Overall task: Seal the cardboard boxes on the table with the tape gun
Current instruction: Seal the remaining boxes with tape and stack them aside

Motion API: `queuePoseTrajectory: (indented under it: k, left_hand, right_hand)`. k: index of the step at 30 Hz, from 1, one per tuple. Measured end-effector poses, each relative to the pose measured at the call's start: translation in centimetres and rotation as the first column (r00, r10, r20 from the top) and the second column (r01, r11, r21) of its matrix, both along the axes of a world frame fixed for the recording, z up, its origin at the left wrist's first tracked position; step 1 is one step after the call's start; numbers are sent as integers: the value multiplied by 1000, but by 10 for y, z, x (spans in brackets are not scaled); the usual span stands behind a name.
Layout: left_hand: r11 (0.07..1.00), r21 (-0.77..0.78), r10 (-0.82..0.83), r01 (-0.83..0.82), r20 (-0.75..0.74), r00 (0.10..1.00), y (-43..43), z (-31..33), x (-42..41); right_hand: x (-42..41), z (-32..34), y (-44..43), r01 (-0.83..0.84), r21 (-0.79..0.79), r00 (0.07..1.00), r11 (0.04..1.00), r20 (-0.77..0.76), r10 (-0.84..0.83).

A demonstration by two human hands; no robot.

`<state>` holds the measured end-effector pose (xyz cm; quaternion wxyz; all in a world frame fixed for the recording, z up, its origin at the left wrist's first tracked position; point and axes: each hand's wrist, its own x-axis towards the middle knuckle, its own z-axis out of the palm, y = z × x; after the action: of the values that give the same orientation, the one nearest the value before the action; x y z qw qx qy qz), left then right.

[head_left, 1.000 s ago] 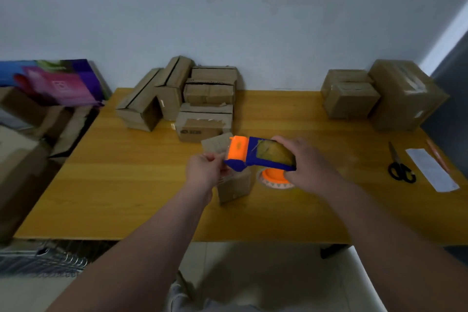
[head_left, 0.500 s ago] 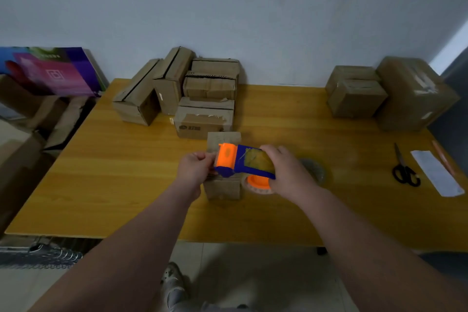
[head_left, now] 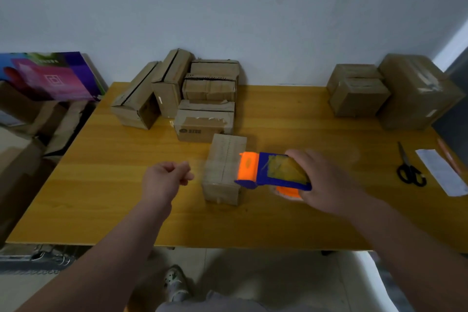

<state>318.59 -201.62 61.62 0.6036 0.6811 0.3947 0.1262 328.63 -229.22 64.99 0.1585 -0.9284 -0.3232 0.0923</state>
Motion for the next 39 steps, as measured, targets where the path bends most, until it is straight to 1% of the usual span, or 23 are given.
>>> queuePoseTrajectory:
  k: [3,6,9,16,22,25,28,31,34,37,39]
  left_hand:
    - [1000,31,-1,2,-25,1000,-12,-8,-11]
    - [996,82,45,-42,-33,998,-17,-19,-13]
    - [994,87,74,-70,-34,997,-17,-24,-10]
    - [992,107,64,-60,-39,997,-19,-37,-8]
    - [992,111,70,-63,-64,995,-18,-44,-2]
    - [988,155,37,-18,-120,992,-19,-50,-2]
    - [984,176,-12,42,-164,986,-16,-54,0]
    - [968,223,-75,113,-174,982,-12,-57,-1]
    - [950,268,-108,158,-191,976,-10,-59,-3]
    - [944,267,-133,193,-229,964,-11,-59,-3]
    - [943,233,-173,238,-268,948,-11,-57,-2]
  right_hand:
    - [-5,-11,-4,-8,-30,1000,1000,-3,8]
    - [-6,-22,-6,4,-60,1000,998,-1,-4]
    - [-6,-30,-6,10,-72,1000,997,9,-9]
    - [-7,-32,-3,31,-117,999,993,-14,-32]
    - [-4,-39,-2,64,-119,997,991,-23,-67]
    - [-6,-44,2,71,-137,996,988,-37,-77]
    - [-12,-45,9,93,-195,995,976,-23,-99]
    - [-18,-49,14,112,-241,993,964,-20,-120]
    - [-23,-52,16,138,-242,988,960,-33,-150]
    - [-25,-51,17,146,-250,987,957,-33,-160]
    - [-27,-52,17,154,-243,986,958,-30,-166]
